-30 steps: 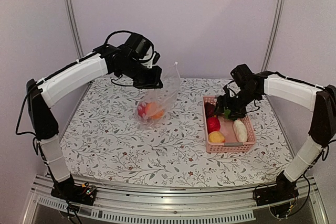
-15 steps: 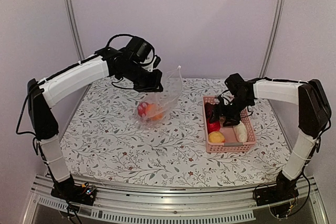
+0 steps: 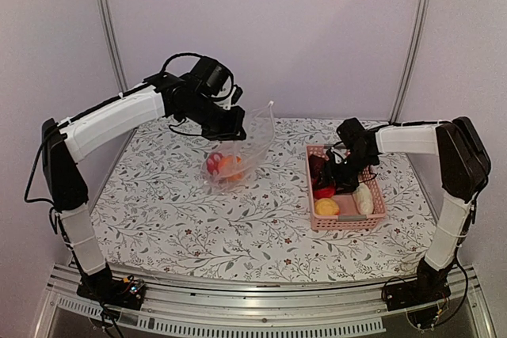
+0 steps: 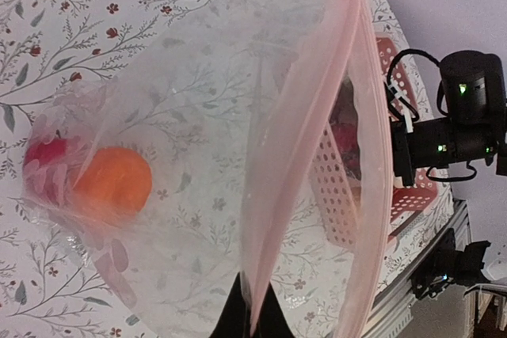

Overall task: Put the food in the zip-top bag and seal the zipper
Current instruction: Pick up the fake vegetable from the bin.

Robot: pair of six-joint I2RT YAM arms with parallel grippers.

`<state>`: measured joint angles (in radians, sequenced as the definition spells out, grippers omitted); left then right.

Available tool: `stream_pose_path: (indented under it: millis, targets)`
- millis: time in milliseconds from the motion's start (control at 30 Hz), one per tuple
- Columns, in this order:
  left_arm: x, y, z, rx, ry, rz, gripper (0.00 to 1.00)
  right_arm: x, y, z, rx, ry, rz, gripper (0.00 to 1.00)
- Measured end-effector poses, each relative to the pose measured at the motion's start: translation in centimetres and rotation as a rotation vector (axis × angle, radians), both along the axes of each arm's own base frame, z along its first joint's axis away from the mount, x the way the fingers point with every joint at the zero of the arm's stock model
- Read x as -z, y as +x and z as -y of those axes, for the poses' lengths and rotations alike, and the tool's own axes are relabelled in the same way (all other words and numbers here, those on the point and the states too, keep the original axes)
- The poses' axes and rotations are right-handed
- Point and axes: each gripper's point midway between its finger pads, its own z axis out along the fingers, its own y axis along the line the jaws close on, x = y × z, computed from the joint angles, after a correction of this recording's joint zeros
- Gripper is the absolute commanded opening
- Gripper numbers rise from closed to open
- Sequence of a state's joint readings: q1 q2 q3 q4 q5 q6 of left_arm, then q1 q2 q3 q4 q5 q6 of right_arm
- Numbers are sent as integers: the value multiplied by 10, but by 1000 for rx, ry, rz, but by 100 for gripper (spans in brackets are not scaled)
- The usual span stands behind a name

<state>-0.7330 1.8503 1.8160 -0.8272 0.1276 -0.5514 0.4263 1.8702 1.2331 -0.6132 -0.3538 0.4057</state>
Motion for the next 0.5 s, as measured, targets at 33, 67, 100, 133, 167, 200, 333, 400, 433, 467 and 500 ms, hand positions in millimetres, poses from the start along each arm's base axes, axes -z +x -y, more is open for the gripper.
stream_pose_path:
  millis: [33, 67, 100, 133, 167, 200, 333, 400, 433, 467, 500]
  targets:
    - [0, 0, 0, 0, -1, -1, 0, 0, 0, 0, 0, 0, 3, 58]
    - [0, 0, 0, 0, -1, -1, 0, 0, 1, 1, 0, 1, 7, 56]
    - [0, 0, 0, 0, -1, 0, 0, 0, 0, 1, 1, 1, 12, 55]
    - [0, 0, 0, 0, -1, 0, 0, -1, -1, 2, 2, -1, 16, 54]
    - [0, 0, 0, 1, -1, -1, 0, -2, -3, 4, 4, -5, 20, 53]
    - [0, 0, 0, 1, -2, -2, 0, -5, -6, 7, 7, -11, 27, 52]
    - [1, -1, 1, 4, -3, -5, 0, -26, -11, 13, 12, -11, 66, 48]
    - [1, -1, 2, 8, -7, -7, 0, -44, -12, 12, 10, 1, 108, 46]
    - [1, -2, 2, 9, -9, -8, 0, -53, -13, 10, 5, 7, 131, 45]
    - [1, -2, 3, 11, -12, -9, 0, -64, -13, 8, 0, 13, 156, 45]
    - [1, -2, 3, 12, -13, -9, 0, -77, -14, 3, -10, 26, 186, 44]
